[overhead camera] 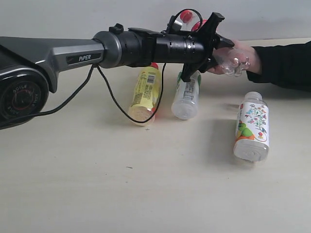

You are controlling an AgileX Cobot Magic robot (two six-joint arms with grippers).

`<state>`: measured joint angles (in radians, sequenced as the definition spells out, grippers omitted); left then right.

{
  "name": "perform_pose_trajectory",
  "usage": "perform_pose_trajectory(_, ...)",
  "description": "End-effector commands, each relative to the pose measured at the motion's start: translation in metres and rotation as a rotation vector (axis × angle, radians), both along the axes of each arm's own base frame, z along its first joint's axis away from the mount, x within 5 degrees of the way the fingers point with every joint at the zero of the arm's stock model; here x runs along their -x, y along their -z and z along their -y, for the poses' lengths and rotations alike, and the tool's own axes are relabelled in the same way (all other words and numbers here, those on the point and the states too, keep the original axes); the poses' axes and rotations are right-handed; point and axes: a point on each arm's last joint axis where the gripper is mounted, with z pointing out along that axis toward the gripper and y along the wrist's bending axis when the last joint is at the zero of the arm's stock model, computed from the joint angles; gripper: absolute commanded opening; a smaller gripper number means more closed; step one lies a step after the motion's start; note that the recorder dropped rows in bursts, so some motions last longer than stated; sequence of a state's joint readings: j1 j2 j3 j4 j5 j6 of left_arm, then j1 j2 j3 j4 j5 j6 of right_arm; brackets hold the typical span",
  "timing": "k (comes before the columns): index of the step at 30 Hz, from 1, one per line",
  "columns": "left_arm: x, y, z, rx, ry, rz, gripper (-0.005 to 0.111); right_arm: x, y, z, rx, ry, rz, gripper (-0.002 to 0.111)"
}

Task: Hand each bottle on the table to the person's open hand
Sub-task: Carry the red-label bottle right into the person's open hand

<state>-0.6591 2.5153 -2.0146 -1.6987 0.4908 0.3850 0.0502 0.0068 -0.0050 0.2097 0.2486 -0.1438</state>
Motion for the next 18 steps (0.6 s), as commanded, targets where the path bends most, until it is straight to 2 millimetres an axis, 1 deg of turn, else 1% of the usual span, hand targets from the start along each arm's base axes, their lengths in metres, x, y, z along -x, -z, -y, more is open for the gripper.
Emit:
perform_pose_trajectory(1, -0.0002, -0.0063, 0.0009, 0.027, 0.011, 0.002, 0.034, 0.0001, 0.0003, 0.0004, 0.001, 0.006, 0.013, 0.0)
perform_pose_trajectory(4, 0.0003, -0.0065, 0.0012, 0.03, 0.017, 0.001, 0.044, 0.0001, 0.0003, 0.0004, 0.001, 0.006, 0.013, 0.0)
perform_pose_trajectory(12, 0.0003, -0.0065, 0.0012, 0.03, 0.017, 0.001, 0.058, 0.0001, 0.0003, 0.0004, 0.001, 0.006, 0.013, 0.0)
perform_pose_trajectory(18, 0.0006, -0.0066, 0.0013, 0.032, 0.021, 0.0, 0.074, 0.0001, 0.0003, 0.0004, 0.001, 0.006, 0.013, 0.0)
